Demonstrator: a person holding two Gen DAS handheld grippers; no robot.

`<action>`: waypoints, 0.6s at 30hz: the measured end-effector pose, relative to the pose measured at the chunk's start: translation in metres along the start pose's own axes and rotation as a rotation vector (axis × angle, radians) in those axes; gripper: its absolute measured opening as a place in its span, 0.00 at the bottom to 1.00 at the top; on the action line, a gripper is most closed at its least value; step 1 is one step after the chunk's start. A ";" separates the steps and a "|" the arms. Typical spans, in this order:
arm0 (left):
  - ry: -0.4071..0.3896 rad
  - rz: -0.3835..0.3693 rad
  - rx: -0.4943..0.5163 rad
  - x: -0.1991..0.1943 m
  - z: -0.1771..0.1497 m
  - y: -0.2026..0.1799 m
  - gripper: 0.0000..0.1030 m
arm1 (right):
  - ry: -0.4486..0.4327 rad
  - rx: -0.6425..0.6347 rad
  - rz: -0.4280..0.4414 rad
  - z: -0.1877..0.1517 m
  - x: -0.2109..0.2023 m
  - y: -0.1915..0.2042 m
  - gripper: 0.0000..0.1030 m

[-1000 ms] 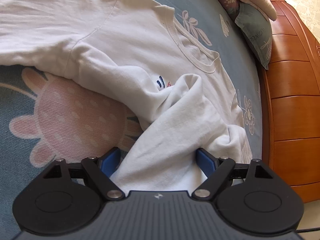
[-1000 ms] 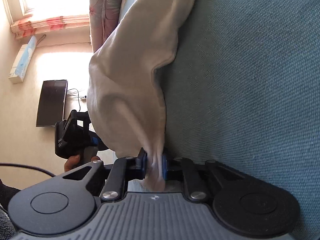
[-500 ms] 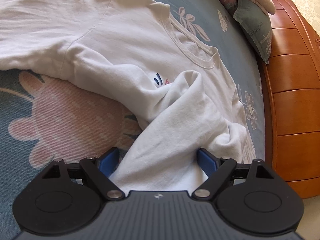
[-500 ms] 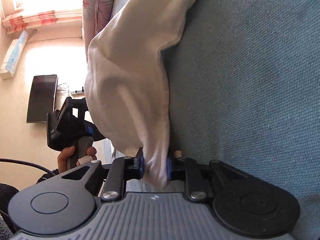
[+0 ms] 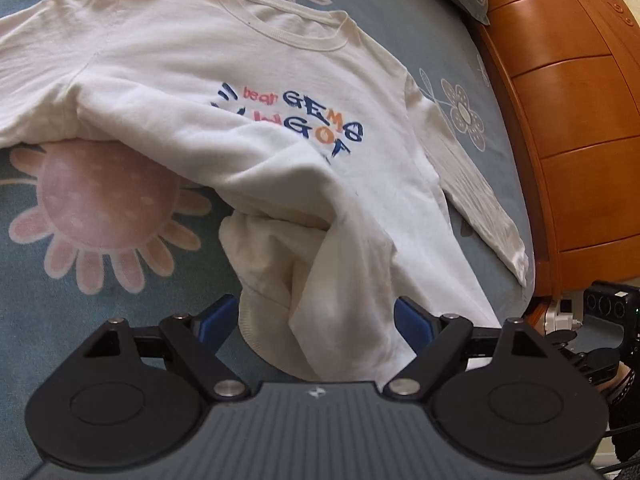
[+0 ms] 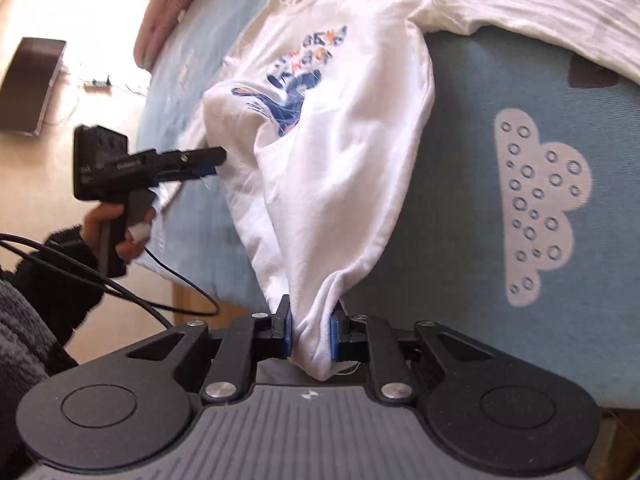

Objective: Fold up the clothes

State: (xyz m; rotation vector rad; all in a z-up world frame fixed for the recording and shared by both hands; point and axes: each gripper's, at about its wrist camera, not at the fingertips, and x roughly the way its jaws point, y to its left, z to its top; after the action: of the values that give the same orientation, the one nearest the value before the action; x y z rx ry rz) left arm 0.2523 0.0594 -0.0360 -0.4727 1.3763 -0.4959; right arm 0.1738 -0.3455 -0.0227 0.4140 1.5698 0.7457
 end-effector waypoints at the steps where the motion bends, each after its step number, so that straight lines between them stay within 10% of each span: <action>1: 0.008 -0.001 -0.005 0.002 -0.002 0.000 0.82 | 0.028 -0.015 -0.090 0.000 0.003 -0.001 0.23; 13: -0.027 0.046 -0.055 -0.007 -0.010 0.015 0.82 | -0.289 -0.003 -0.413 0.038 -0.012 0.019 0.49; 18: -0.067 0.074 -0.119 -0.016 -0.014 0.031 0.82 | -0.252 -0.233 -0.337 0.063 0.015 0.054 0.56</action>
State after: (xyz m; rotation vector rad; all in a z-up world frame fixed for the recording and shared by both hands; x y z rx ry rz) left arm 0.2381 0.0934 -0.0426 -0.5282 1.3589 -0.3359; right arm 0.2240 -0.2829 0.0027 0.0638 1.2564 0.5812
